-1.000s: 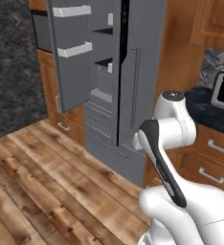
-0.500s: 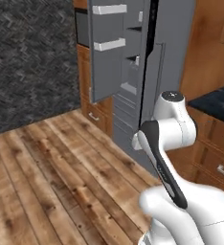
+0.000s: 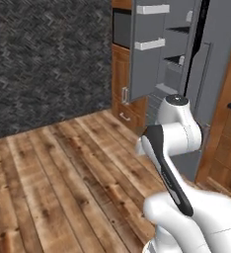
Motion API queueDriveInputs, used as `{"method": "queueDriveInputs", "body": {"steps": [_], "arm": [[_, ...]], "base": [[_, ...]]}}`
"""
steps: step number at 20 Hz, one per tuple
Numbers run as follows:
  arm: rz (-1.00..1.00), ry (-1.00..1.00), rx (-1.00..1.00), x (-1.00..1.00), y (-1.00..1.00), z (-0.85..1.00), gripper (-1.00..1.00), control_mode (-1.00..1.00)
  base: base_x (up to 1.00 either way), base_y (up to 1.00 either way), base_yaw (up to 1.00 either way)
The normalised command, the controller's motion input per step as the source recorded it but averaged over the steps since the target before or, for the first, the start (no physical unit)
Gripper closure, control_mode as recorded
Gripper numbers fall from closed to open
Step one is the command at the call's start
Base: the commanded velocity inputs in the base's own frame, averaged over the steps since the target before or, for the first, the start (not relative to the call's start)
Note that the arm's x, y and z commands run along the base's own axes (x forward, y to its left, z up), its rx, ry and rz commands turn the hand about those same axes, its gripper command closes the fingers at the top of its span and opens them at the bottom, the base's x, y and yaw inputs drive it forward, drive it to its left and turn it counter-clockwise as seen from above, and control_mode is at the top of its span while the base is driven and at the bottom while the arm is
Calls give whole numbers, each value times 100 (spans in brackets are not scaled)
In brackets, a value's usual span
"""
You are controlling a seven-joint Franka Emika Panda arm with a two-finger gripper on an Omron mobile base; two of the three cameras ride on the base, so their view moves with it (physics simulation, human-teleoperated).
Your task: Retrieve the butter from the fridge and place it on a plate on the dining table. Then retrieve the butter knife by the fridge and place it near the plate.
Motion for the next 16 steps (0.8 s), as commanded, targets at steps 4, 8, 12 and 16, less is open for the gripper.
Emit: {"method": "queueDriveInputs", "body": {"steps": [4, 8, 12, 16], "arm": [[0, 0, 0, 0, 0, 0, 100, 100], [0, 0, 0, 0, 0, 0, 100, 100], [0, 0, 0, 0, 0, 0, 100, 100], [0, 0, 0, 0, 0, 0, 100, 100]], "base": [[32, 77, 22], [67, 78, 22], [84, 63, 33], [94, 50, 36]]}}
